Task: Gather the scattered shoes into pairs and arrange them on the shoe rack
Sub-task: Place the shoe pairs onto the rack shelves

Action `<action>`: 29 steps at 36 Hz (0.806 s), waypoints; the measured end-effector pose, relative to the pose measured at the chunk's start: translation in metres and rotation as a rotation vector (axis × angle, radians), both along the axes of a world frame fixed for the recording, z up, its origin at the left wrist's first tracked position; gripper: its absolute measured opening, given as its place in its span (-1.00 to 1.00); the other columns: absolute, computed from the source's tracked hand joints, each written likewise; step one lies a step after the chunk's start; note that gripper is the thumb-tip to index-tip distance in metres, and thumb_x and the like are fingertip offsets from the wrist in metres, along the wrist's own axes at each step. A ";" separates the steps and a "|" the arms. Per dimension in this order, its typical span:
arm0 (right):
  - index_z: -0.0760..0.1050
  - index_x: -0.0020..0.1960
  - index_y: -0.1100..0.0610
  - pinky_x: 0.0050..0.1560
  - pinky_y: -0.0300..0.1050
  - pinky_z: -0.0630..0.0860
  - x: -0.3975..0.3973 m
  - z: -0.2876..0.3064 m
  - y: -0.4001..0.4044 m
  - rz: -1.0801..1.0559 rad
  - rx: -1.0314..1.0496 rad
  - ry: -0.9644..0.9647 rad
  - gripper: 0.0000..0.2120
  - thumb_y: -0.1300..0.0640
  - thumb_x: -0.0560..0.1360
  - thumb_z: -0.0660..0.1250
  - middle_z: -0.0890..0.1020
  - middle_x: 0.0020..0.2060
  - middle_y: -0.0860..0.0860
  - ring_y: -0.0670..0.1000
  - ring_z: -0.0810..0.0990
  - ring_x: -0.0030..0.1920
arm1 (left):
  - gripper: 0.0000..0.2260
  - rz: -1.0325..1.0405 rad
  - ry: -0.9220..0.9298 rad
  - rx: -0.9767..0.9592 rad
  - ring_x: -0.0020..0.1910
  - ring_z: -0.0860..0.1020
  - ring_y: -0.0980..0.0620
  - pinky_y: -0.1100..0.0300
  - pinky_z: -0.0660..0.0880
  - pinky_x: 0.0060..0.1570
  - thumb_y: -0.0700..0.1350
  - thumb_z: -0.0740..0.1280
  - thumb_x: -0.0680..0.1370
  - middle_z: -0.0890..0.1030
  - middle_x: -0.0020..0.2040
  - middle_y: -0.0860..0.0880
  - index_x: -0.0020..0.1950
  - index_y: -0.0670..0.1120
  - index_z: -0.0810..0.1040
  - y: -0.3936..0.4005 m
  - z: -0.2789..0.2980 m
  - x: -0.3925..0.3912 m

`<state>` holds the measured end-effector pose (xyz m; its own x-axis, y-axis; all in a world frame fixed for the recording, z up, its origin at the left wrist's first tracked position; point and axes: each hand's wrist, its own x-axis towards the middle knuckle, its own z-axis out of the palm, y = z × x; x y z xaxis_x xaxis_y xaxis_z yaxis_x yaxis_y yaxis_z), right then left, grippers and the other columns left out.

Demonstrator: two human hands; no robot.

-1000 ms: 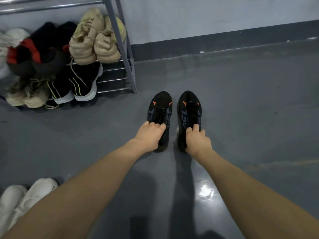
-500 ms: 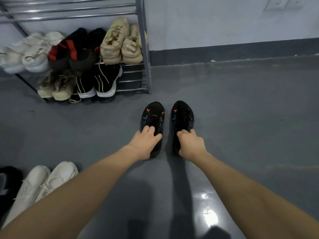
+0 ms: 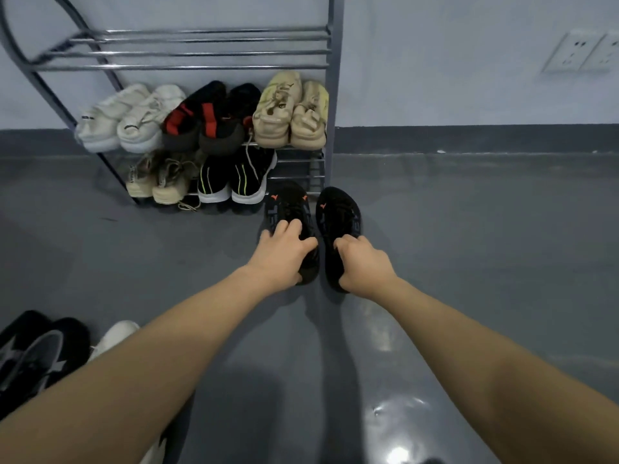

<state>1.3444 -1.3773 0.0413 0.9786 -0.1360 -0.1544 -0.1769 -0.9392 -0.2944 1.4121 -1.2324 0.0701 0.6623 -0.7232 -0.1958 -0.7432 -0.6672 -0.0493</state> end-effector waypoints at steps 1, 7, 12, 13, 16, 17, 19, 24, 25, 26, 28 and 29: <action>0.24 -0.10 0.09 -0.38 -0.13 0.22 0.004 0.006 0.002 0.000 -0.001 -0.005 -0.78 0.26 0.42 0.28 0.32 -0.13 -0.04 0.06 0.37 0.01 | -0.52 -0.002 -0.009 0.007 0.23 0.27 -0.14 -0.01 0.33 0.07 -0.03 0.40 0.45 0.26 0.21 -0.10 0.31 -0.01 0.34 0.001 0.009 0.004; 0.24 -0.12 0.11 -0.32 -0.11 0.26 0.012 0.057 0.022 -0.024 0.080 0.020 -0.78 0.26 0.43 0.29 0.31 -0.12 -0.02 0.06 0.35 -0.01 | -0.55 -0.021 0.035 0.018 0.26 0.24 -0.15 -0.11 0.31 0.13 -0.10 0.37 0.48 0.24 0.25 -0.12 0.34 0.00 0.33 0.005 0.067 0.009; 0.34 0.01 0.17 -0.25 -0.05 0.33 0.006 0.116 0.025 -0.014 0.066 0.087 -0.78 0.18 0.44 0.33 0.41 0.00 0.05 0.10 0.39 0.06 | -0.54 0.016 0.088 -0.006 0.23 0.26 -0.13 -0.07 0.30 0.10 -0.12 0.39 0.47 0.25 0.22 -0.11 0.32 0.00 0.33 0.020 0.117 0.006; 0.35 0.05 0.18 -0.25 -0.05 0.33 0.005 0.130 0.026 -0.004 0.042 0.110 -0.75 0.16 0.45 0.34 0.42 0.04 0.06 0.10 0.38 0.08 | -0.54 0.013 0.087 0.001 0.23 0.27 -0.13 -0.04 0.30 0.09 -0.10 0.39 0.46 0.25 0.22 -0.10 0.31 0.00 0.34 0.024 0.129 0.005; 0.33 0.15 0.17 -0.13 -0.02 0.37 0.000 0.173 0.033 0.054 -0.075 0.178 -0.66 0.10 0.46 0.35 0.40 0.12 0.06 0.13 0.36 0.14 | -0.56 -0.013 0.075 0.049 0.23 0.28 -0.12 0.00 0.27 0.08 -0.08 0.39 0.46 0.27 0.21 -0.09 0.30 0.00 0.34 0.036 0.165 0.003; 0.32 0.17 0.16 -0.04 0.00 0.38 -0.001 0.187 0.037 0.070 -0.106 0.188 -0.65 0.09 0.47 0.35 0.40 0.14 0.06 0.14 0.36 0.16 | -0.56 -0.017 0.082 0.064 0.23 0.28 -0.11 0.01 0.26 0.09 -0.08 0.39 0.46 0.27 0.22 -0.09 0.30 0.01 0.35 0.040 0.179 0.003; 0.31 0.20 0.15 0.05 0.04 0.36 -0.001 0.214 0.046 0.079 -0.140 0.203 -0.64 0.08 0.48 0.34 0.40 0.16 0.06 0.15 0.36 0.17 | -0.57 -0.015 0.096 0.083 0.22 0.29 -0.11 0.02 0.26 0.09 -0.08 0.38 0.46 0.27 0.22 -0.09 0.29 0.01 0.34 0.048 0.206 0.002; 0.31 0.22 0.14 0.09 0.06 0.35 0.009 0.288 0.067 0.090 -0.146 0.226 -0.59 0.02 0.47 0.35 0.38 0.18 0.05 0.15 0.33 0.20 | -0.57 0.002 0.107 0.081 0.22 0.28 -0.09 0.00 0.26 0.12 -0.13 0.38 0.45 0.26 0.24 -0.09 0.28 0.00 0.33 0.075 0.278 0.006; 0.31 0.22 0.15 0.09 0.06 0.37 0.013 0.302 0.070 0.094 -0.138 0.229 -0.59 0.03 0.47 0.36 0.38 0.19 0.04 0.15 0.32 0.20 | -0.56 0.009 0.101 0.079 0.21 0.29 -0.09 -0.01 0.26 0.11 -0.15 0.39 0.44 0.27 0.24 -0.09 0.27 -0.01 0.34 0.080 0.292 0.009; 0.31 0.22 0.15 0.09 0.07 0.38 0.017 0.317 0.075 0.097 -0.132 0.233 -0.59 0.03 0.47 0.36 0.37 0.19 0.04 0.16 0.31 0.21 | -0.56 0.016 0.076 0.062 0.19 0.32 -0.10 0.00 0.28 0.07 -0.16 0.41 0.41 0.30 0.22 -0.10 0.24 -0.01 0.37 0.086 0.308 0.012; 0.31 0.20 0.15 0.13 0.07 0.37 0.027 0.347 0.084 0.100 -0.121 0.234 -0.61 0.06 0.48 0.36 0.36 0.19 0.04 0.15 0.30 0.21 | -0.53 0.007 0.031 0.069 0.03 0.44 -0.09 0.06 0.35 -0.12 -0.17 0.54 0.22 0.43 0.07 -0.10 0.07 -0.03 0.49 0.099 0.338 0.023; 0.31 0.20 0.15 0.16 0.06 0.36 0.032 0.359 0.087 0.101 -0.121 0.228 -0.63 0.07 0.48 0.35 0.37 0.18 0.05 0.15 0.30 0.22 | -0.52 -0.005 0.010 0.070 -0.09 0.49 -0.08 0.12 0.35 -0.23 -0.18 0.58 0.09 0.47 -0.04 -0.10 -0.04 -0.04 0.54 0.104 0.350 0.029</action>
<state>1.3760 -1.2898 0.4003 0.9302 -0.0702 -0.3603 -0.1292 -0.9813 -0.1423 1.4411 -1.1282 0.4203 0.6565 -0.7107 -0.2526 -0.7472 -0.6587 -0.0885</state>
